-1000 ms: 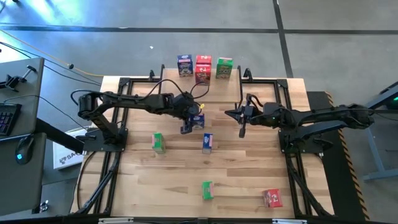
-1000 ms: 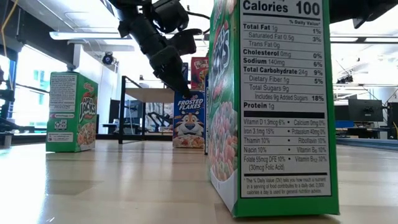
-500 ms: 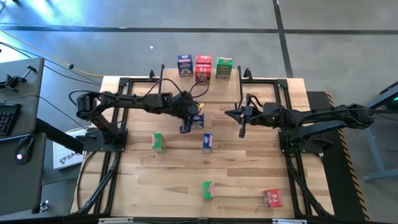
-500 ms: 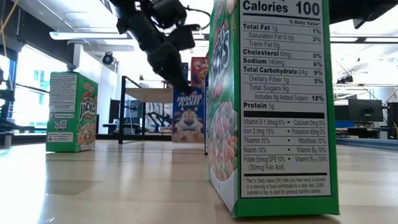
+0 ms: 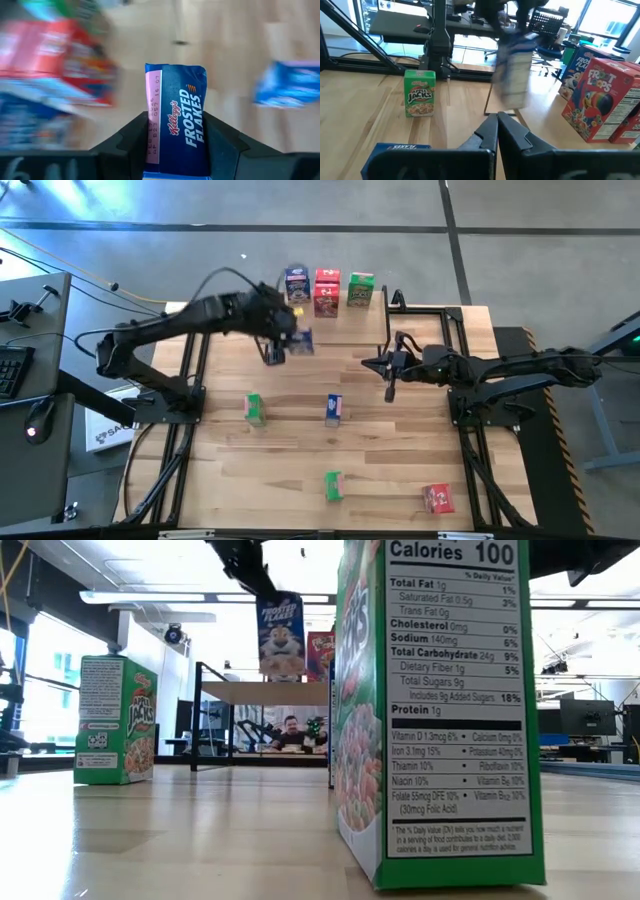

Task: Stack cereal on shelf
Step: Put the top blue cereal box aligned with the other blue cereal box on the shelf

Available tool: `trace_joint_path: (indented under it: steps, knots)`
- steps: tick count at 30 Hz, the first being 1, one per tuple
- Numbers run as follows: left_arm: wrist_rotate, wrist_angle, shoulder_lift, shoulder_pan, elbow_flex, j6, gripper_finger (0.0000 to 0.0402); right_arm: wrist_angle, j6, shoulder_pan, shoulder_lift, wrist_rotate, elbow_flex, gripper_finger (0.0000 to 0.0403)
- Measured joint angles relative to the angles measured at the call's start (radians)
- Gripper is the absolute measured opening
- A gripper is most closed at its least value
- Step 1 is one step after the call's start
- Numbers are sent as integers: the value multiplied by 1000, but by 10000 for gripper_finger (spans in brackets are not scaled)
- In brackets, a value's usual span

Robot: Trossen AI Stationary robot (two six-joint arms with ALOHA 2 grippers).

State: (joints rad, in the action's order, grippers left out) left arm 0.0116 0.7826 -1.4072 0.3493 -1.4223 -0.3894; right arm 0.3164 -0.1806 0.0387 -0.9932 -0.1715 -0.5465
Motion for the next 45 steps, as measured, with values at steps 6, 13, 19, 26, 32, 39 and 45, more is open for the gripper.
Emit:
trace_joint_path:
  steps: [6, 13, 19, 26, 32, 39, 45]
  knots:
    - [45, -4, -24, 135, -59, -81, 147, 1, 6, 0, 0, 18, 0, 0]
    - [16, -48, -86, 215, -61, -132, 147, 1, 5, 0, 0, 23, 0, 0]
    - [8, -95, -118, 221, -61, -162, 156, 2, 5, 0, 0, 24, 0, 0]
    - [10, -110, -119, 228, -61, -166, 198, 2, 1, 0, 0, 26, 0, 0]
    - [28, -130, -119, 227, -61, -188, 223, 2, 0, 0, 0, 33, 0, 0]
    - [34, -152, -102, 228, -61, -201, 225, 1, -1, 0, 0, 33, 0, 0]
    - [44, -144, -35, 219, -61, -211, 223, -5, -1, 0, 0, 43, 0, 0]
